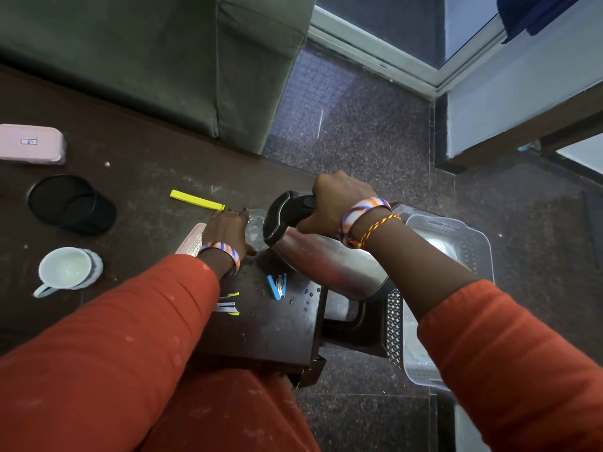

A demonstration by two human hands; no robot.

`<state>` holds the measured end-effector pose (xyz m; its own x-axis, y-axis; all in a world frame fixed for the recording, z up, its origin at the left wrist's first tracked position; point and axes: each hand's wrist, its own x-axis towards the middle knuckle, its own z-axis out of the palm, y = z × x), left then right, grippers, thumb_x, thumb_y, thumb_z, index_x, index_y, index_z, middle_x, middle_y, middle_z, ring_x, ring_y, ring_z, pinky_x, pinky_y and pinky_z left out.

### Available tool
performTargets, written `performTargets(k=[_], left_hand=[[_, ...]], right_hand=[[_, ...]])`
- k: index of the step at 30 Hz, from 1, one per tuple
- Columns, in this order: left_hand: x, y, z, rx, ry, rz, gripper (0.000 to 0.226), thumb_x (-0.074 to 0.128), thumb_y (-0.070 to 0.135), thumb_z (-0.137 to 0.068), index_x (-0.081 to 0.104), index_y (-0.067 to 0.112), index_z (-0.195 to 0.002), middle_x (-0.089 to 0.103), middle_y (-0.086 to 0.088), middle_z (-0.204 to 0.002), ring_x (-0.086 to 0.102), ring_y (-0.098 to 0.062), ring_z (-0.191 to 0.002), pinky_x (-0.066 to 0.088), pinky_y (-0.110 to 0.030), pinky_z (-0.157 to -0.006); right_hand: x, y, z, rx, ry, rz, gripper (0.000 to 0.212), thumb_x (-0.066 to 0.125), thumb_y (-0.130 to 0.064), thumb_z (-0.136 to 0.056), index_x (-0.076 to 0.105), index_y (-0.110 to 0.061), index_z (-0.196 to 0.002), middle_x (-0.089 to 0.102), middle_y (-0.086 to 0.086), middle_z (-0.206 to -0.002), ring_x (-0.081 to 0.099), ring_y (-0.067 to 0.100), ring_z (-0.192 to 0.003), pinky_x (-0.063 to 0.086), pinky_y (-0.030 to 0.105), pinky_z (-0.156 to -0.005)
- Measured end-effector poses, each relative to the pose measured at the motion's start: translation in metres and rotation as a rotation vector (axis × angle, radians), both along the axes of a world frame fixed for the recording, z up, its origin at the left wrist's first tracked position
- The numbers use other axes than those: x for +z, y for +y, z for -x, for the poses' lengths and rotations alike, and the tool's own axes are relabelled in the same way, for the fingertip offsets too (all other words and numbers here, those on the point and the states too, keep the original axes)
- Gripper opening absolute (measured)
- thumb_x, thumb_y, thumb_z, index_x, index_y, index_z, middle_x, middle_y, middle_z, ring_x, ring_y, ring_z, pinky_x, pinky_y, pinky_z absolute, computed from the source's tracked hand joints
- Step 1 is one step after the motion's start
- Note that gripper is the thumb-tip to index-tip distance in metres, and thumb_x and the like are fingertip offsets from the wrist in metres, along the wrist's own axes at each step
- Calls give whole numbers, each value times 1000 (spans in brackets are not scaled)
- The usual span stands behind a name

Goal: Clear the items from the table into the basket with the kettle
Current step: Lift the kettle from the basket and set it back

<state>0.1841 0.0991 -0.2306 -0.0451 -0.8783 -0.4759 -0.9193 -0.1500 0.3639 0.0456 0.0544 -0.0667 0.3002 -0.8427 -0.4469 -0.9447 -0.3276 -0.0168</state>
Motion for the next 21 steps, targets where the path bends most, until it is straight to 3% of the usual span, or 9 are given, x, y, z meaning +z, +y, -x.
performTargets(k=[5,10,14,18,21], left_hand=[[-3,-1,1,-22,-32,18,91,78,37,-67,33,8,-140,54,-19,-133,46,-34,-126,32,-37,-109],[-10,-3,0,-64,-68,34,95,77,43,-65,32,6,-140,54,-19,-133,46,-32,-127,25,-38,-114],[-16,-6,0,-86,-89,57,96,74,48,-67,29,6,-141,55,-19,-132,46,-31,-127,23,-38,-115],[-17,-5,-7,-100,7,7,96,77,46,-64,33,4,-138,54,-22,-129,47,-36,-123,37,-40,-107],[-15,-5,-13,-66,104,-11,91,78,40,-61,39,6,-136,51,-25,-131,46,-38,-123,41,-42,-104]], right_hand=[[-3,-1,-1,-1,-14,6,41,70,-43,-68,63,-9,-90,48,4,-72,49,25,-65,37,28,-59],[-3,0,3,-15,-45,10,33,70,-42,-67,58,-13,-77,37,-3,-56,47,24,-62,32,22,-51],[-3,4,13,-57,-64,17,36,70,-45,-66,60,-13,-77,43,2,-63,47,25,-65,35,26,-59],[-4,11,35,-141,-114,-2,36,70,-47,-63,53,-15,-62,51,8,-71,53,27,-68,36,27,-58],[2,17,53,-215,-205,-17,37,73,-44,-65,62,-8,-66,53,9,-63,56,27,-65,38,26,-55]])
